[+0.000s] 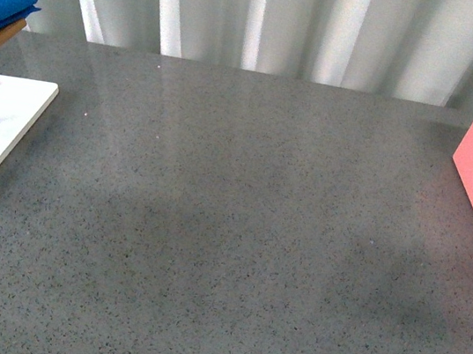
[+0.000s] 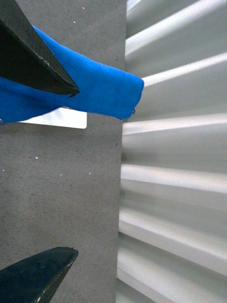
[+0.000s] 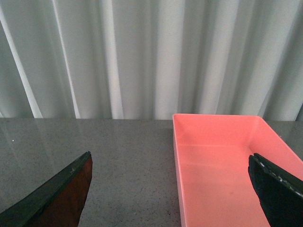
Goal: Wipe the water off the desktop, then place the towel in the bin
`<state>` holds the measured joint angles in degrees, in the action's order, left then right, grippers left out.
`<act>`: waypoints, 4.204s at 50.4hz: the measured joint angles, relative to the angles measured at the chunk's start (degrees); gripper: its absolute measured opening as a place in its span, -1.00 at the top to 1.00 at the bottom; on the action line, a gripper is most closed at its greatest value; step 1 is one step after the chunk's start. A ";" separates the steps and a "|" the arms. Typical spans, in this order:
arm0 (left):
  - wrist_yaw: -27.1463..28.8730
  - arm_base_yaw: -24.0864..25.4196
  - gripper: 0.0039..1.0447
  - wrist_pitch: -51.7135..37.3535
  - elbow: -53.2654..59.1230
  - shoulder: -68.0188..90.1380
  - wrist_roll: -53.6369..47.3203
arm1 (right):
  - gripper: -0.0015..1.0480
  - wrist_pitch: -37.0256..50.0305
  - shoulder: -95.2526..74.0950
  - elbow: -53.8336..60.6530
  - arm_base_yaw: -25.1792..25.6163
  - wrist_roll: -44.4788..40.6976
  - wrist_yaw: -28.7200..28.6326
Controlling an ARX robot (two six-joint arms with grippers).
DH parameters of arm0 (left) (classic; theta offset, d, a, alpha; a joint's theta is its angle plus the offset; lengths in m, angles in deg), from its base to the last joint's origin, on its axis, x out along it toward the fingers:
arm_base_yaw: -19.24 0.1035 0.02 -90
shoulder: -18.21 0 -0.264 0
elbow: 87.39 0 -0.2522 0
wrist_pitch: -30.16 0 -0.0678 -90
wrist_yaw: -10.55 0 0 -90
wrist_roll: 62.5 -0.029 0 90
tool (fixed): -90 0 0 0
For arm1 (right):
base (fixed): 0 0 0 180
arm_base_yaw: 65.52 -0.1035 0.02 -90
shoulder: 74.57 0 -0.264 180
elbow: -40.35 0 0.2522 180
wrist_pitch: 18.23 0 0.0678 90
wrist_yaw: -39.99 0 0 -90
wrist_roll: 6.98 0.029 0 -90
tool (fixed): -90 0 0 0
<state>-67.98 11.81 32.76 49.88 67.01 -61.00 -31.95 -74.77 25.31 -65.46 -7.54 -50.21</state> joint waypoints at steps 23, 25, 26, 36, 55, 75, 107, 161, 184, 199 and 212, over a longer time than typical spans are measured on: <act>-7.82 12.59 -0.87 21.44 -41.92 43.12 -10.84 | -0.86 0.00 0.00 0.00 0.00 0.00 0.00; -8.22 13.90 -0.87 24.26 -45.55 45.64 -11.47 | -0.86 0.00 0.00 0.00 0.00 0.00 0.00; -8.28 14.23 -0.87 25.00 -46.42 46.23 -11.85 | -0.86 0.00 0.00 0.00 0.00 0.00 0.00; -8.04 19.67 -0.87 34.38 -54.51 53.83 -15.89 | -0.86 0.00 0.00 0.00 0.00 0.00 0.00; -11.85 21.92 -0.87 27.28 -51.54 56.74 -17.90 | -0.86 0.00 0.00 0.00 0.00 0.00 0.00; -7.76 21.66 -0.87 20.44 -51.12 64.00 -14.75 | -0.86 0.00 0.00 -0.02 0.00 0.00 0.00; -7.10 21.40 -0.07 19.34 -49.83 65.24 -15.41 | -0.86 0.00 0.00 0.00 0.00 0.00 0.00; -24.00 7.85 0.93 12.87 -49.09 43.19 -13.44 | -0.86 0.00 0.00 0.00 0.00 0.00 0.00; -31.21 0.90 0.93 -3.72 -27.54 43.98 -13.84 | -0.86 0.00 0.00 0.00 0.00 0.00 0.00; -36.52 -2.93 0.93 -14.91 -17.16 48.57 -10.64 | -0.86 0.00 0.00 0.00 0.00 0.00 0.00; -46.45 -8.50 0.93 -26.56 -9.99 48.57 -2.89 | -0.86 0.00 0.00 0.00 0.00 0.00 0.00</act>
<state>-114.43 3.31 6.21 39.89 115.58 -63.88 -31.95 -74.77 25.31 -65.46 -7.54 -50.21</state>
